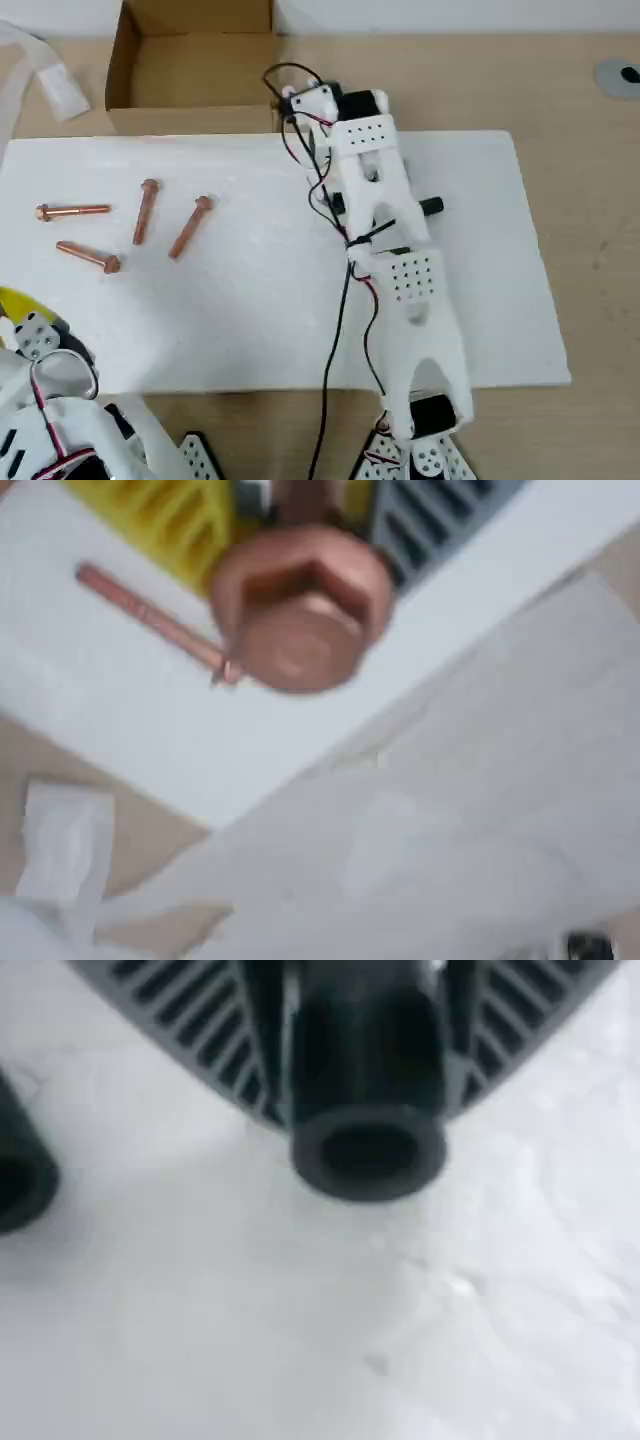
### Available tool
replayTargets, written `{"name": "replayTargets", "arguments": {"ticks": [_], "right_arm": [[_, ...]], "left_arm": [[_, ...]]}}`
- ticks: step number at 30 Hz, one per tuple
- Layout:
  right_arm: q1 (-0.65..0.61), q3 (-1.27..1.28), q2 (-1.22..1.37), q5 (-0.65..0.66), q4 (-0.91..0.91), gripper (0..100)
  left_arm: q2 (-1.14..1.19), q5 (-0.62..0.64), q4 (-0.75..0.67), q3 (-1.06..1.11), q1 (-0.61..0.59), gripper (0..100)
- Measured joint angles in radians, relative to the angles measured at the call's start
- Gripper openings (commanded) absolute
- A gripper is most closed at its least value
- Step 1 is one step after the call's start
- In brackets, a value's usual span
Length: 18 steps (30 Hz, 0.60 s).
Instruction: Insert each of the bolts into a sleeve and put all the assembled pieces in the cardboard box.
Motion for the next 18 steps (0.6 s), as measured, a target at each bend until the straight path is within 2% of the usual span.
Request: {"name": "replayTargets", "arguments": {"ticks": [4, 9, 14, 18], "right_arm": [[-0.031, -0.008, -0.123, 0.000, 0.000, 1.0], [-0.112, 0.028, -0.405, 0.000, 0.000, 1.0], [-0.189, 0.181, -0.741, 0.000, 0.002, 1.0], [-0.262, 0.354, -1.066, 0.000, 0.003, 1.0]], "left_arm": [[0.000, 0.000, -0.095, 0.000, 0.068, 1], [0.000, 0.000, -0.241, 0.061, 0.178, 1], [0.002, 0.000, -0.413, 0.189, 0.267, 1], [0.006, 0.000, -0.488, 0.250, 0.368, 1]]}}
